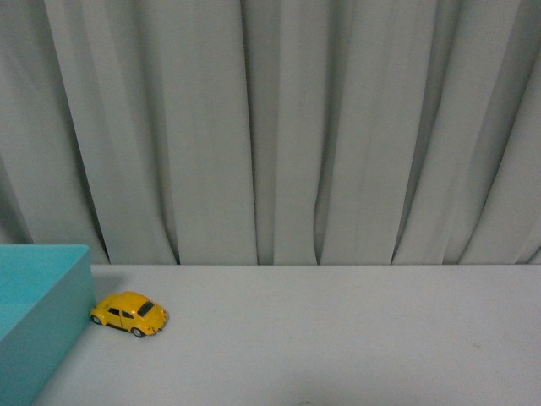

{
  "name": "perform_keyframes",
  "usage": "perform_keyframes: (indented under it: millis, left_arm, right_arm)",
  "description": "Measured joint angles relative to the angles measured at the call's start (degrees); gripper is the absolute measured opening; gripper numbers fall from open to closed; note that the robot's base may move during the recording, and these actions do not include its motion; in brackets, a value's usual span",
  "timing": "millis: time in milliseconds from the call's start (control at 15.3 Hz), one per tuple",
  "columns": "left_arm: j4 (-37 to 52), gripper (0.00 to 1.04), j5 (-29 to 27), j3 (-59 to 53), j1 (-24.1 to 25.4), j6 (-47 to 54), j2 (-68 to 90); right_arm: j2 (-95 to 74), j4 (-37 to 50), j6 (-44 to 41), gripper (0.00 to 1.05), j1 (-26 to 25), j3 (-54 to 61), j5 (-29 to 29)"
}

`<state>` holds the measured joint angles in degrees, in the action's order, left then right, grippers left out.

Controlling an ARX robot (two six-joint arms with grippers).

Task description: Wind up and store yellow beetle toy

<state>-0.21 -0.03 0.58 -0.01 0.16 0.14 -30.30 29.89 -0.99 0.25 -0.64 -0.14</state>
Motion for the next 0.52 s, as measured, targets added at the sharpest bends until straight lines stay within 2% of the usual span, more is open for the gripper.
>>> perform_keyframes:
  millis: [523]
  left_arm:
    - [0.0,0.98,0.0,0.0,0.0,0.0,0.0]
  right_arm:
    - [13.4,-12.9,0.0,0.02,0.0,0.0,0.0]
